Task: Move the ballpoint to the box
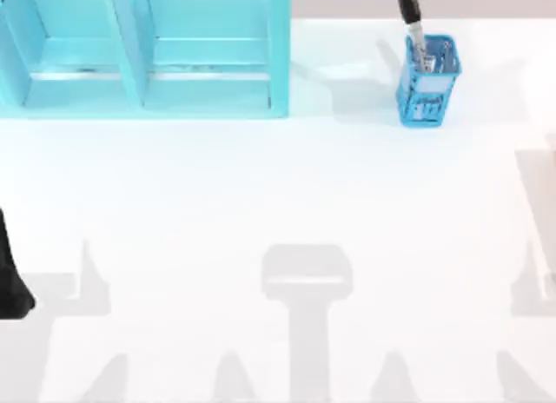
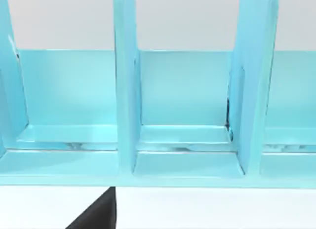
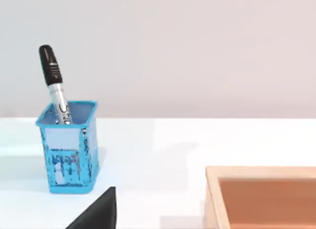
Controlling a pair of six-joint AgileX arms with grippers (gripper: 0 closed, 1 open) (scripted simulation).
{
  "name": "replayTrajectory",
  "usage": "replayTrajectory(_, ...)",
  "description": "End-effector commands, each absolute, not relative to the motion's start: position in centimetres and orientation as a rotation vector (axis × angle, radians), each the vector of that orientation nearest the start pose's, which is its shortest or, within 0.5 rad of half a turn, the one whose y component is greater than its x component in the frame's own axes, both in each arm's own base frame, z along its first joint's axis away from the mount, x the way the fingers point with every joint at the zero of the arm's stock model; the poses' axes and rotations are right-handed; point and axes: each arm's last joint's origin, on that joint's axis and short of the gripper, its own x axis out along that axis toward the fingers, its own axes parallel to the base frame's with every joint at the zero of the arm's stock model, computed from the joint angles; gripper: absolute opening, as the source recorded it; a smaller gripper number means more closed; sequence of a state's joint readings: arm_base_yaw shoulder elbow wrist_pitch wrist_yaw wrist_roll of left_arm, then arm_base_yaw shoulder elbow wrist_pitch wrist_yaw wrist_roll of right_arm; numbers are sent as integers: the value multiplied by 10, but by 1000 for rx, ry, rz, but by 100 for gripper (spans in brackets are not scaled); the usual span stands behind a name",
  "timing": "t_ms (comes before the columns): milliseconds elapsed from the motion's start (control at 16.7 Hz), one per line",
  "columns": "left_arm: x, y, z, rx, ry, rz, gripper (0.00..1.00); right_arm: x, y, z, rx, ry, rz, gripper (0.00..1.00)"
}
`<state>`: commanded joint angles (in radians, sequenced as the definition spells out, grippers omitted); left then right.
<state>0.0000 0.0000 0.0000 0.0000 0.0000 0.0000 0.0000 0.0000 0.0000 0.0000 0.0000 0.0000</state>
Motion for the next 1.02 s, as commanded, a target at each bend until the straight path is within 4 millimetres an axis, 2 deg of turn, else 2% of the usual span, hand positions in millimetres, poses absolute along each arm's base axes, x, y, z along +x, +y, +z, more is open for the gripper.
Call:
replayTrajectory(300, 106, -1, 160, 0, 0, 0, 100, 107, 0, 166, -18, 37, 25, 100)
replayTrajectory(600, 106, -1, 160, 0, 0, 0, 100, 123, 3, 197, -84, 181, 122, 100)
replayTrajectory(780, 106, -1, 160, 0, 0, 0, 100, 149, 5, 227, -124, 273, 204, 100)
replayTrajectory(1020, 106, -1, 160, 0, 0, 0, 100, 207, 7, 267, -158, 370, 335, 100)
